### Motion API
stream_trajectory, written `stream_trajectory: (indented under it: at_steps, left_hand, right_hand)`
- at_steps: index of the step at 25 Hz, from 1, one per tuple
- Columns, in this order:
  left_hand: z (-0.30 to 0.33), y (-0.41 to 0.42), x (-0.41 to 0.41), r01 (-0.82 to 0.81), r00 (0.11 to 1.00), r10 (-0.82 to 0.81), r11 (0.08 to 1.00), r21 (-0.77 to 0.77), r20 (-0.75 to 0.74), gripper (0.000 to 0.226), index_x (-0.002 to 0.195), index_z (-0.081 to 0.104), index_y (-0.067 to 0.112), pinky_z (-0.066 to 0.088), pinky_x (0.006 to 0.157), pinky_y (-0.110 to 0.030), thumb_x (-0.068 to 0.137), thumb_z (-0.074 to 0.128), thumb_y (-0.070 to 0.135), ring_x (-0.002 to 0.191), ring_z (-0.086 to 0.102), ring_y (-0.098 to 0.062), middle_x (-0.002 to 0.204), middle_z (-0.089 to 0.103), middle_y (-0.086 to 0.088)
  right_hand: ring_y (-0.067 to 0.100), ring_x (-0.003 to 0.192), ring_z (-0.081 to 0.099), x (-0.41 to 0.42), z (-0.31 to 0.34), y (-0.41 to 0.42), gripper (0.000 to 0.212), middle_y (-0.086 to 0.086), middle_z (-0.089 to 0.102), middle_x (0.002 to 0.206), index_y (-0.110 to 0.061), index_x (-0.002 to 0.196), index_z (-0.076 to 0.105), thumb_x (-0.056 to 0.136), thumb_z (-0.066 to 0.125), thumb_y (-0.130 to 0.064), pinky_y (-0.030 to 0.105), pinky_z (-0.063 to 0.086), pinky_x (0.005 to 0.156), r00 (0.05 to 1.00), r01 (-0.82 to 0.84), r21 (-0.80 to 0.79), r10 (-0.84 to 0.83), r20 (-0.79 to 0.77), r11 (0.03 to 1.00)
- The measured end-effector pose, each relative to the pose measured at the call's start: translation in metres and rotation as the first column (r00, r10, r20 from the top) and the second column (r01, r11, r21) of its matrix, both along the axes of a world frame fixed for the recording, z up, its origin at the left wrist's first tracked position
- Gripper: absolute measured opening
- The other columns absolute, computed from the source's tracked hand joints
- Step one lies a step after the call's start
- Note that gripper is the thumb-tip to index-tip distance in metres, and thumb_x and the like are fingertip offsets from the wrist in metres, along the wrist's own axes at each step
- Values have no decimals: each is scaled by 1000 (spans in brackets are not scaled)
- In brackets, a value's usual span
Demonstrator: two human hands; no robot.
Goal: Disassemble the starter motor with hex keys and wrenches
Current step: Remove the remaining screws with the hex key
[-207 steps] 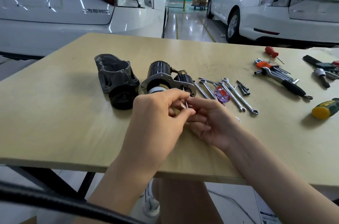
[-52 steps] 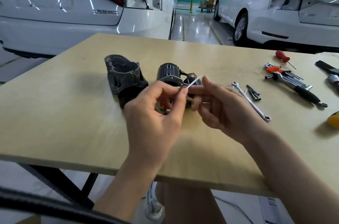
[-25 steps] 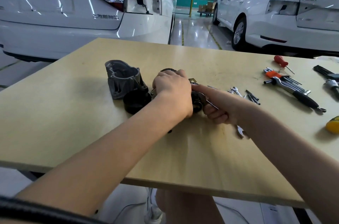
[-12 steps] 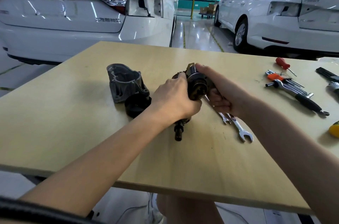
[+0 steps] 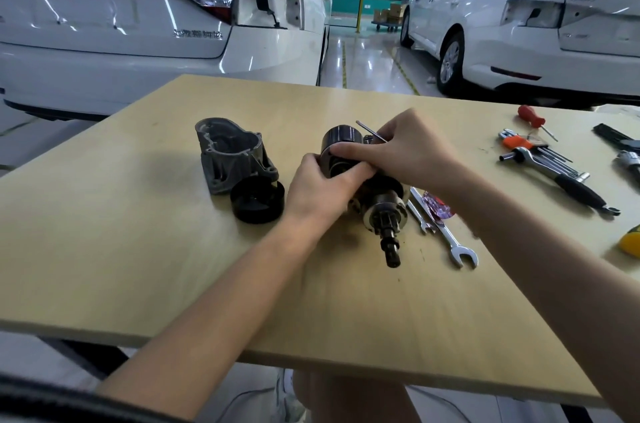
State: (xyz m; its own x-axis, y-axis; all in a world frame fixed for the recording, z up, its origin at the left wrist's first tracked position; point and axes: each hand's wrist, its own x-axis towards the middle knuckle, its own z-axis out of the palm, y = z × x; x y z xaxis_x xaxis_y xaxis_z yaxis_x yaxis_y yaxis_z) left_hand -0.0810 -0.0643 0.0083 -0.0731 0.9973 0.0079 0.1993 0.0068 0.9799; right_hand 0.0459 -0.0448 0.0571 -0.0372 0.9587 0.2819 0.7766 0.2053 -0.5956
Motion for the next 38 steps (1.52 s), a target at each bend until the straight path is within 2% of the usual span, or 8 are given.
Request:
stream_trajectory:
  at_steps: [3, 6, 12, 16, 23, 29, 32, 38]
  left_hand:
    - [1, 3, -13, 78, 995, -79, 997, -13, -56, 63, 102, 63, 15, 42, 72, -28, 73, 51, 70, 91, 59, -10, 97, 65, -1]
    - [-1, 9, -20, 36, 973, -30, 999, 24, -231, 65, 94, 64, 11, 42, 68, -31, 90, 36, 69, 83, 59, -18, 94, 66, -7]
    - [-5, 8, -28, 47, 836, -10, 997, 53, -549, 69, 80, 61, 11, 44, 81, -36, 97, 17, 61, 87, 57, -27, 93, 64, -12]
    - [-14, 0, -30, -5, 709, 23, 1000, 27, -705, 73, 92, 65, 9, 41, 79, -37, 100, 9, 56, 90, 54, -30, 93, 57, -10]
    - [-22, -14, -32, 7, 594, 180, 973, 229, -784, 60, 82, 54, 12, 36, 57, -34, 98, 18, 58, 72, 53, -27, 78, 56, -5]
    - [-24, -12, -46, 33, 890, 213, 852, 523, -404, 18, 93, 55, 13, 40, 66, -10, 88, 65, 28, 75, 51, -7, 85, 52, 3]
    - [-23, -13, -45, 148, 880, 195, 755, 639, -433, 22, 94, 61, 11, 36, 73, -5, 78, 71, 23, 80, 48, 6, 94, 51, 4]
    - [-21, -15, -40, 125, 914, 143, 790, 600, -379, 31, 97, 71, 11, 47, 81, -17, 72, 84, 25, 92, 58, -7, 99, 64, 2]
  right_hand:
    - [9, 37, 19, 4, 2, -2, 63, -7, 23, 39, -13, 46, 40, 79, 62, -63, 17, 16, 35, 996, -90, -42, 89, -20, 995]
    - [6, 32, 24, 16, 2, -4, 45, -11, 30, 37, -10, 63, 66, 98, 48, -33, 15, 21, 33, 955, -79, -157, 29, -295, 984]
    - [6, 42, 29, 46, 2, -30, 26, -2, 37, 54, -3, 81, 60, 93, 37, -8, 15, 22, 30, 566, -248, -362, -169, -807, 899]
    - [9, 54, 46, 52, 0, -37, 24, 0, 47, 62, -4, 84, 65, 92, 44, -9, 17, 46, 49, 391, -313, -287, -153, -908, 905]
    - [7, 59, 51, 39, -9, -28, 16, -2, 60, 66, -7, 94, 67, 86, 54, -13, 17, 44, 55, 299, -272, 20, 104, -948, 962]
    - [17, 67, 69, 36, -30, -36, 22, 12, 73, 77, -6, 96, 56, 75, 63, -7, 23, 55, 63, 262, -233, 110, 172, -950, 966]
    - [23, 68, 71, 35, -34, -39, 24, 17, 73, 80, -8, 94, 54, 73, 65, -5, 26, 57, 65, 330, -226, 85, 158, -931, 971]
    - [21, 73, 68, 25, -39, -46, 4, 15, 74, 86, -12, 91, 58, 92, 58, -7, 23, 53, 66, 536, -164, 120, 190, -823, 979]
